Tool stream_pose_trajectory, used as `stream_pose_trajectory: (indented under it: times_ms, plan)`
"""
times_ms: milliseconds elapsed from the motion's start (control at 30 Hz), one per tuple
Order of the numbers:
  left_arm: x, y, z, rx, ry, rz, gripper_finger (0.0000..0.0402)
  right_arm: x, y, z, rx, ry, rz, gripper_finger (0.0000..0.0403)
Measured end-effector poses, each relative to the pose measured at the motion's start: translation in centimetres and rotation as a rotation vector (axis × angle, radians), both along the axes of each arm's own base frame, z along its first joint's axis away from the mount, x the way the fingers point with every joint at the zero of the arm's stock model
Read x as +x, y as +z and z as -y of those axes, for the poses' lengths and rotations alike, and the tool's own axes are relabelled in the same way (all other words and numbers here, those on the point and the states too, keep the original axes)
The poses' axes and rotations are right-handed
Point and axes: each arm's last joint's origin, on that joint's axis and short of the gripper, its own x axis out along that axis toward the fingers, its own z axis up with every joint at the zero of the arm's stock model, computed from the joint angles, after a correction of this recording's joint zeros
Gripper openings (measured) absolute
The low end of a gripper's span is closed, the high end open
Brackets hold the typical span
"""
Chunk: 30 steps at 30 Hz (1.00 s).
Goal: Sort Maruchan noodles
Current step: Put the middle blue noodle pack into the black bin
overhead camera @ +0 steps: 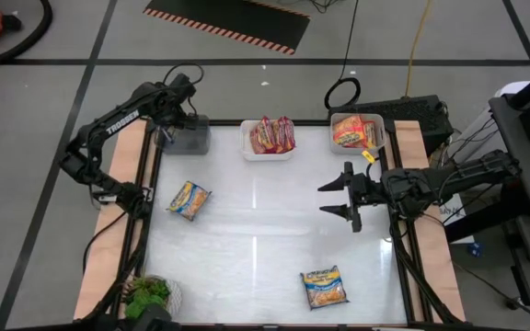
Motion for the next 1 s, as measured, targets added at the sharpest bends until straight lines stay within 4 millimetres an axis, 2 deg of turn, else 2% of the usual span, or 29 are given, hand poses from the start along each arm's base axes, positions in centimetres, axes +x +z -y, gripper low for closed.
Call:
stream_pose_trajectory:
  times_ms: [267,633,1000]
  plan:
    - [0.4,-0.3,0.2,0.022,0.019,-0.003,0.0129,0.0,0.0,0.0,0.006,-0.002,0.000,0.0249]
    - [-0.7,-4.9,0.9,-0.067,0.001,-0.074,0.0129,0.0,0.0,0.0,0.031,-0.005,-0.001,0.0249]
    - [-0.5,-5.0,0.9,-0.040,0.012,-0.072,0.0129,0.0,0.0,0.0,0.008,-0.001,0.001,0.0249]
